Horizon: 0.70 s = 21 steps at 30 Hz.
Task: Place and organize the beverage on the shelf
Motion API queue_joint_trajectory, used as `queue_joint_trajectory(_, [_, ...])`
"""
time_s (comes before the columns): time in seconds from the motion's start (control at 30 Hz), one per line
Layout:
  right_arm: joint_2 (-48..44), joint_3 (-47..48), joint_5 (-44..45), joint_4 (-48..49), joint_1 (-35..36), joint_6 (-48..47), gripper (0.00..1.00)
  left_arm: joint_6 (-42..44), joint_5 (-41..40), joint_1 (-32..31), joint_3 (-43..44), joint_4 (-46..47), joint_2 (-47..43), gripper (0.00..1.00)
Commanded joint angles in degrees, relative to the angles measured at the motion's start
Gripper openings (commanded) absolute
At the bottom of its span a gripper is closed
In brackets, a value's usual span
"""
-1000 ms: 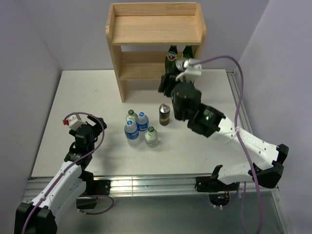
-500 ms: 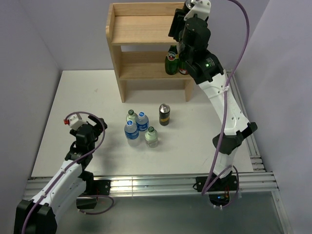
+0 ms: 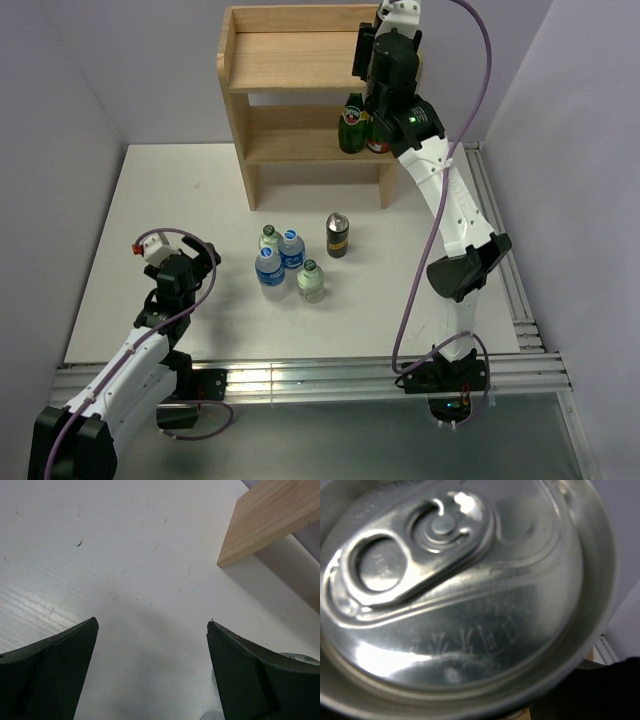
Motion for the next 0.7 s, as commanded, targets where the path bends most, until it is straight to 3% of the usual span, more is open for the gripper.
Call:
queue_joint_trajectory(0.0, [0.3, 4.2, -1.1, 7.8, -0.8, -1.2, 0.00, 0.5, 0.4, -0.4, 1.7, 2.1, -0.1, 0.98])
queue_joint_trajectory(0.67, [6.2, 1.3, 7.6, 15.4, -2.1, -11.4, 0.00, 0.6, -2.2, -3.0, 2.4, 1.7, 0.6, 0.97])
